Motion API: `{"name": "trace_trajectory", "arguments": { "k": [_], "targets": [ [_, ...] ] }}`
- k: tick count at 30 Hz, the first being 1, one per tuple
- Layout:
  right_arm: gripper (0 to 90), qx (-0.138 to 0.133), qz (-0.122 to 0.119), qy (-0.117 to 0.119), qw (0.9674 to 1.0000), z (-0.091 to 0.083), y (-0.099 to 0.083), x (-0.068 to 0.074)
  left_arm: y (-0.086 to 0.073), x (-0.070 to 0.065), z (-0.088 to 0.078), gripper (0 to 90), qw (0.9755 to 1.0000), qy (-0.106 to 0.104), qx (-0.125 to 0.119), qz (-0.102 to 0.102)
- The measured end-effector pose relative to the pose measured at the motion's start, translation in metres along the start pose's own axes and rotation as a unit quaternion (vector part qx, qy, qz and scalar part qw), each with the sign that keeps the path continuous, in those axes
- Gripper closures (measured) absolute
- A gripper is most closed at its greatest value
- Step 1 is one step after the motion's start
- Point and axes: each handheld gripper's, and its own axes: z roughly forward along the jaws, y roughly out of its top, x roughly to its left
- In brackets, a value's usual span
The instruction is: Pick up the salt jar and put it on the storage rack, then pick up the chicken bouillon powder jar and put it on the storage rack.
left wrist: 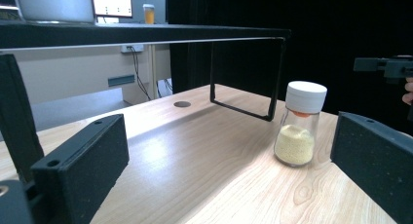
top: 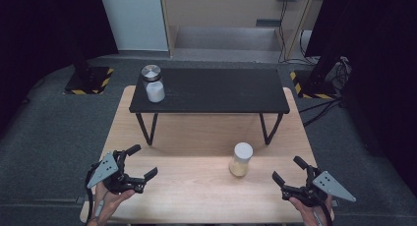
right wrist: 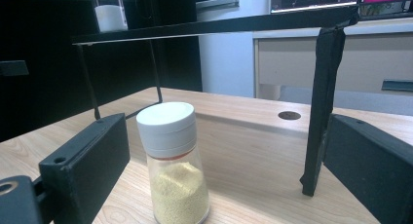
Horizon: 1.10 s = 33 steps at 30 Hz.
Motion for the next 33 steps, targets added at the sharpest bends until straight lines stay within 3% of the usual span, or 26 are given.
{"name": "trace_trajectory", "arguments": {
  "k": [10, 18, 29, 33],
  "targets": [
    [3.2, -0.001, 0.003, 0.000, 1.0000, 0.000, 0.001, 0.000, 0.000, 0.000, 0.001, 0.0, 1.0000, -0.005, 0.000, 0.003],
    [1.3, -0.001, 0.004, 0.007, 1.0000, -0.002, 0.005, -0.001, -0.002, 0.001, 0.000, 0.0, 0.9999, -0.003, -0.008, -0.011],
    [0.9, 0.015, -0.008, 0.026, 0.9995, -0.006, 0.031, -0.001, -0.003, 0.001, -0.004, 0.0, 0.9997, 0.001, -0.014, -0.021],
    [2.1, 0.028, -0.026, 0.041, 0.9984, -0.007, 0.050, -0.004, -0.004, 0.002, -0.003, 0.0, 0.9997, 0.002, -0.013, -0.023]
  ]
}}
